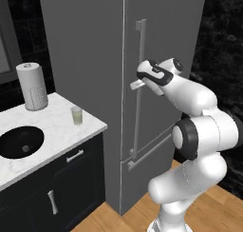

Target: Grab a lemon wedge from the fridge and one ice cube from the ice bowl, and put them in the glass of lemonade.

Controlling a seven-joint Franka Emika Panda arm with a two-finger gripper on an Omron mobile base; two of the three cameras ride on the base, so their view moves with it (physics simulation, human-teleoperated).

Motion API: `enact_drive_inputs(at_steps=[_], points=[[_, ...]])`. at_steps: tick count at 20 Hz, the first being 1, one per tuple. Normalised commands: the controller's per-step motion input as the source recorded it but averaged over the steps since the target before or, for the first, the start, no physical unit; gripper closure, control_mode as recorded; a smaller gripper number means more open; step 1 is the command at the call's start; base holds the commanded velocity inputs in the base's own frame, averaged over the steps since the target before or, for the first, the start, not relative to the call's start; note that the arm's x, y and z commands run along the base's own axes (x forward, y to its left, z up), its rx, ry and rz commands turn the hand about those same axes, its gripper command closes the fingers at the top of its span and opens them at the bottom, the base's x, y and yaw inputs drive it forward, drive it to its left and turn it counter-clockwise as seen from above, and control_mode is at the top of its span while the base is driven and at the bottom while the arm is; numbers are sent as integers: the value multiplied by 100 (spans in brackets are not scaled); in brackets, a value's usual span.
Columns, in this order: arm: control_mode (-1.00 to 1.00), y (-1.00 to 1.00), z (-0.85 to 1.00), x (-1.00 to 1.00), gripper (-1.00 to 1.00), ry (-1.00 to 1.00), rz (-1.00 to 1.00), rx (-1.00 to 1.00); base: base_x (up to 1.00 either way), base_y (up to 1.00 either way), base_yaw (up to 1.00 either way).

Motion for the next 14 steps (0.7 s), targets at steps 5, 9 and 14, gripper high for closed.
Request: enact_drive_inputs(at_steps=[5,9,14], points=[[-100,-67,0,-14,100,-5,-11,0,0,0,0],[-100,-100,0,-21,100,0,-15,5,0,0,0],[-100,-100,0,-18,100,0,-16,9,0,0,0]])
